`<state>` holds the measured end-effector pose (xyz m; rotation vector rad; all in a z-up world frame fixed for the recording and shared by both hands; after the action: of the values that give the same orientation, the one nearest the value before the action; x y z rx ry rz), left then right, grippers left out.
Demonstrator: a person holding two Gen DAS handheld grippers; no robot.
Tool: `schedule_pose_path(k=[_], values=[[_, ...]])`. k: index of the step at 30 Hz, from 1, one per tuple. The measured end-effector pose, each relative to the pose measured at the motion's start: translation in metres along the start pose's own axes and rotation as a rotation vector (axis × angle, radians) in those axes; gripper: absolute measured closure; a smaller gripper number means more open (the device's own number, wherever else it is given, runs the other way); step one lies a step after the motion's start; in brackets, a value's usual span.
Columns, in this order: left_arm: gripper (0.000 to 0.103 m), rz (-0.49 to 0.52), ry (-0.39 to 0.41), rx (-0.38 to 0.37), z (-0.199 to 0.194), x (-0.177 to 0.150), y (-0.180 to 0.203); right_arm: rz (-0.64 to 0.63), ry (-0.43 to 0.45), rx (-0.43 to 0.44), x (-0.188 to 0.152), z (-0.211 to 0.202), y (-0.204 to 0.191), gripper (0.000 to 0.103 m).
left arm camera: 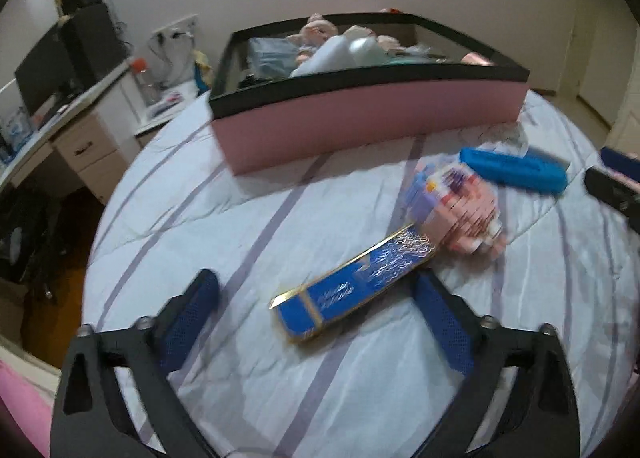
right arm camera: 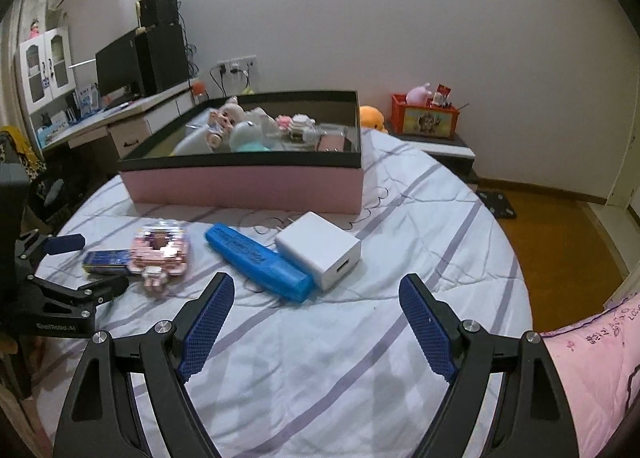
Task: Organize rigid objects
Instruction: 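Grasp the blue harmonica box with the left tool while the right tool grasps the white charger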
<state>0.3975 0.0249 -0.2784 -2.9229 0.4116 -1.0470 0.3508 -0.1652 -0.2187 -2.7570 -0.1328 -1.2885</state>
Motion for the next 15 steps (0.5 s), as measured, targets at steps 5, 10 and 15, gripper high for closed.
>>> schedule_pose_path(k=[5,10,15], values=[[0.070,0.004,0.021,0.008,-0.002,0.008,0.009,0.020,-0.055,0.007,0.007,0.021,0.009,0.017],[0.082,-0.035,0.033,0.048,-0.014,-0.001,0.007,-0.009,-0.078,-0.036,0.021,0.039,0.017,0.017],[0.082,-0.065,0.027,0.048,-0.021,-0.012,0.007,-0.023,-0.144,0.025,0.020,0.059,0.015,0.017]])
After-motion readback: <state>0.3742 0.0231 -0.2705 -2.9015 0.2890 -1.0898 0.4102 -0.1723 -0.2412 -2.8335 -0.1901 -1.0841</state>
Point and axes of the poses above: each gripper's, at about its wrist camera, not at the fingertips, and z roughly the way its jaws point, y to its right, x to its top, the point moved 7 cm from there along z, roughly the way its jaws point
